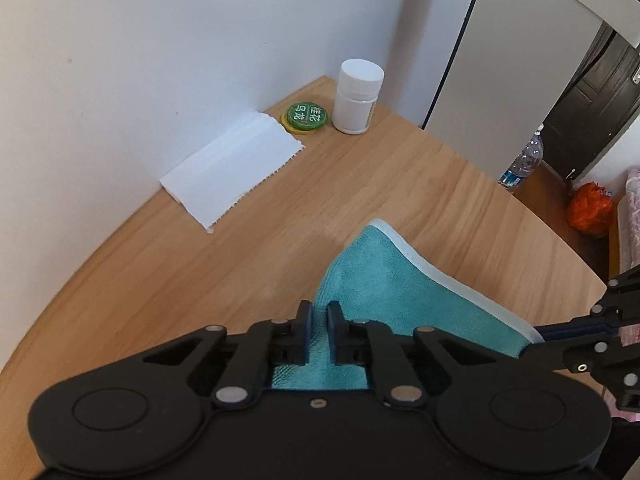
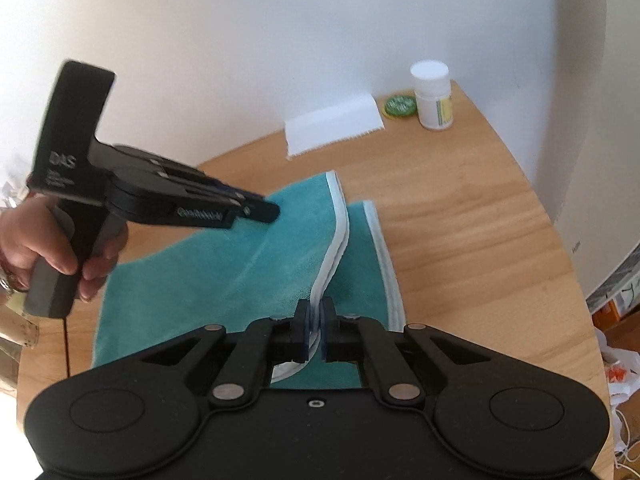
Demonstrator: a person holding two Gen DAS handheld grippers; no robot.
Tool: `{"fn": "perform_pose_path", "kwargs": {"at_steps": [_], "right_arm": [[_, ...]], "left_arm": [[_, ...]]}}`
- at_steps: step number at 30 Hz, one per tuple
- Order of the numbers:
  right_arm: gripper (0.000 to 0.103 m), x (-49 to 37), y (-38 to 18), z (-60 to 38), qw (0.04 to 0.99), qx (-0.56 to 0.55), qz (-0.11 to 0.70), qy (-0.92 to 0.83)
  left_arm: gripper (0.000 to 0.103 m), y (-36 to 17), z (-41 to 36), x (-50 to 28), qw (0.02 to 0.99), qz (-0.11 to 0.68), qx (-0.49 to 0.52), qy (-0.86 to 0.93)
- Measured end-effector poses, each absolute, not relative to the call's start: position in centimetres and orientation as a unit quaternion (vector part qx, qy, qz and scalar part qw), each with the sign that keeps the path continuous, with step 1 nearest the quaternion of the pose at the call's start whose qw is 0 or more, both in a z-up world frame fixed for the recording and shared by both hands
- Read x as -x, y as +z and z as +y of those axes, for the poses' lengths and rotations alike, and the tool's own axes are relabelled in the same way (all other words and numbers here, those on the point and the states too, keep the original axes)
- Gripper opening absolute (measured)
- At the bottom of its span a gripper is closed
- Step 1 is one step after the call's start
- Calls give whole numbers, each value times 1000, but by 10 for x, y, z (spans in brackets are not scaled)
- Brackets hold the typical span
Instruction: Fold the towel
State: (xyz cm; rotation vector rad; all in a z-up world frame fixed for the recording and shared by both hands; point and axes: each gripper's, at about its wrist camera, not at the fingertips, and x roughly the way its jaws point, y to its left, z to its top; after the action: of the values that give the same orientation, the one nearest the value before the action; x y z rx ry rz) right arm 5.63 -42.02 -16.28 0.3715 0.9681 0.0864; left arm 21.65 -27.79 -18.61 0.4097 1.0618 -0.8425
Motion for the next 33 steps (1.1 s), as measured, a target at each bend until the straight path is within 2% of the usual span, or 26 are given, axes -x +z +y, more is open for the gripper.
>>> {"fn": "perform_pose_path", "kwargs": {"at_steps": [8, 14, 17, 18, 19, 20, 26, 28, 30, 33], "right_arm": [[4, -39, -150, -425, 877, -160, 453, 0], [4, -38, -182, -432, 853, -158, 496, -40], [7, -40, -203, -433, 841, -143, 520, -46], [9, -41, -206, -433, 840, -139, 523, -46], [16, -41, -212, -433, 837, -133, 529, -46], [27, -40, -212, -433, 839, -128, 526, -52], [28, -38, -192, -434, 861, -89, 496, -67], [28, -44, -185, -429, 873, -73, 478, -57], [28, -49, -183, -428, 879, -84, 467, -48], [28, -59, -188, -424, 881, -104, 461, -14]], "left_arm": [[7, -166, -289, -212, 774, 458, -162, -406], [10, -190, -316, -206, 762, 466, -204, -401], [20, -208, -323, -205, 753, 482, -229, -385], [39, -213, -324, -205, 754, 485, -236, -374], [61, -212, -321, -206, 759, 484, -234, -366], [67, -210, -314, -207, 771, 481, -227, -351], [72, -185, -251, -200, 811, 466, -196, -294], [88, -181, -224, -194, 828, 464, -187, -252], [97, -180, -196, -188, 842, 468, -168, -209], [99, -185, -159, -180, 852, 485, -131, -150]]}}
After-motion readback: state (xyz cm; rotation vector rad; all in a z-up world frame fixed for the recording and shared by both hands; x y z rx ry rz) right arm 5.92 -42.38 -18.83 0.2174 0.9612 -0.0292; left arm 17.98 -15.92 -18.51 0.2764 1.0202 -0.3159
